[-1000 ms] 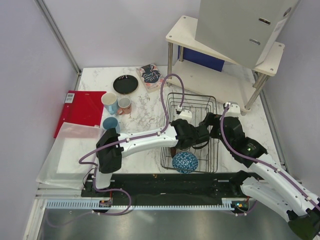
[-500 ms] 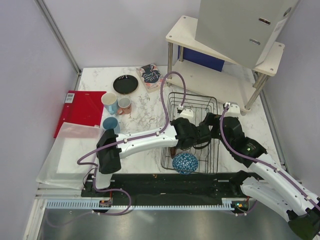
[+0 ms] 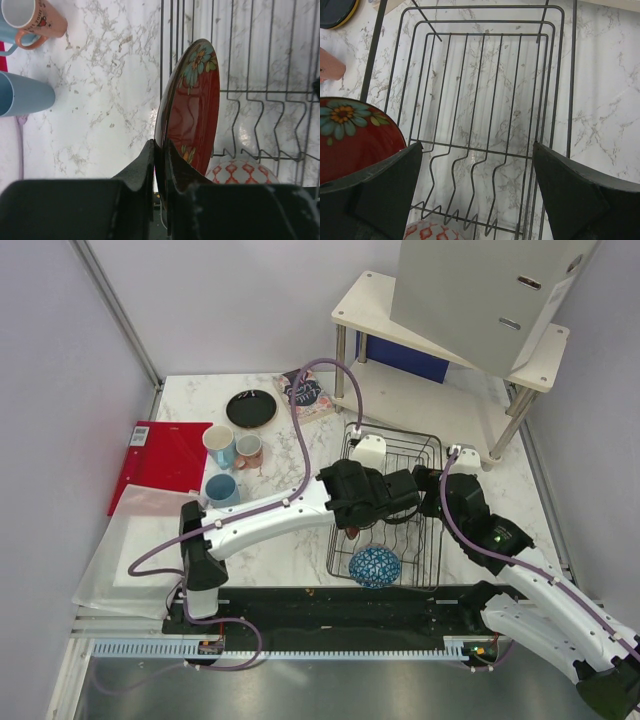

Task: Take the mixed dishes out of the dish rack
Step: Pick up the plate from the dish rack.

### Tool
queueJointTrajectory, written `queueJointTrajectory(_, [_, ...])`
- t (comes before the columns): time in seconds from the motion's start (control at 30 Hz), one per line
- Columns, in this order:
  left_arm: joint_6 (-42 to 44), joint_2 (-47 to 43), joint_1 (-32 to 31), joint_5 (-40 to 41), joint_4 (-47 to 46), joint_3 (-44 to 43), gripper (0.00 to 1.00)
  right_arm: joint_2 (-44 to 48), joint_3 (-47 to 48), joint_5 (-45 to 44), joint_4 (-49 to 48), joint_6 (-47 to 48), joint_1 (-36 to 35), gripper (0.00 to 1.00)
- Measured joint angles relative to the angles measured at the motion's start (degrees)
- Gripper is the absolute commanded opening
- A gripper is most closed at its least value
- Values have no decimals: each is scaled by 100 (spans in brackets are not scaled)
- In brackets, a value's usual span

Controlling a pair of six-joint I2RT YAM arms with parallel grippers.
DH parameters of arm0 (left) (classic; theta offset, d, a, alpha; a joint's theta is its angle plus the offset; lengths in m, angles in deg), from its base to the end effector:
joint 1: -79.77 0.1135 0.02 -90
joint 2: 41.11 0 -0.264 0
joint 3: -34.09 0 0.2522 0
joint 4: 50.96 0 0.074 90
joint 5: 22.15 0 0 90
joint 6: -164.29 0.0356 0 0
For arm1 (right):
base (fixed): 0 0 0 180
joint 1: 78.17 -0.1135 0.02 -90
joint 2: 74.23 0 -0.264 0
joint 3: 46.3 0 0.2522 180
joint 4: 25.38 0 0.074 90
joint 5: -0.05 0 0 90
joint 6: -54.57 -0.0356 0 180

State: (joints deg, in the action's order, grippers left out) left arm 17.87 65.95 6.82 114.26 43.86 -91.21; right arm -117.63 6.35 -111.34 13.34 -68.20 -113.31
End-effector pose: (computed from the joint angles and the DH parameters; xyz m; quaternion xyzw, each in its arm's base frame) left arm 0.1302 -0.3365 0.3490 0.0857 0.9099 0.0702 0.3997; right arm 0.1468 0.0875 0.2827 0.0760 0.8505 0.1437 0.5003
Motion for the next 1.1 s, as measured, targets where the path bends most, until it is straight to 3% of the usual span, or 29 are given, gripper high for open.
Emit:
queueJointTrajectory(0.33, [289, -601, 170, 238, -240, -289, 2, 149, 9, -20, 28, 4, 0, 98])
queueJointTrajectory(0.43, [588, -1217, 566, -57, -874, 223, 2, 297, 37, -238, 35, -7, 0, 98])
queueJointTrajectory(0.6, [1399, -3602, 2175, -1416, -2975, 2988, 2, 774, 35, -321, -96, -17, 4, 98])
queueJointTrajectory(0.73, [1720, -5274, 2859, -2905, -4363, 4839, 2, 911, 59, 264, -361, -50, 7, 98])
queueJointTrajectory(0.9, [1869, -5755, 2883, -4538, -5617, 5567, 2, 684, 59, 1180, -804, -254, 7, 97])
queueJointTrajectory(1.1, [1873, -5781, 2887, -5390, -6365, 5853, 2, 422, 59, 2013, -1300, -592, 15, 96])
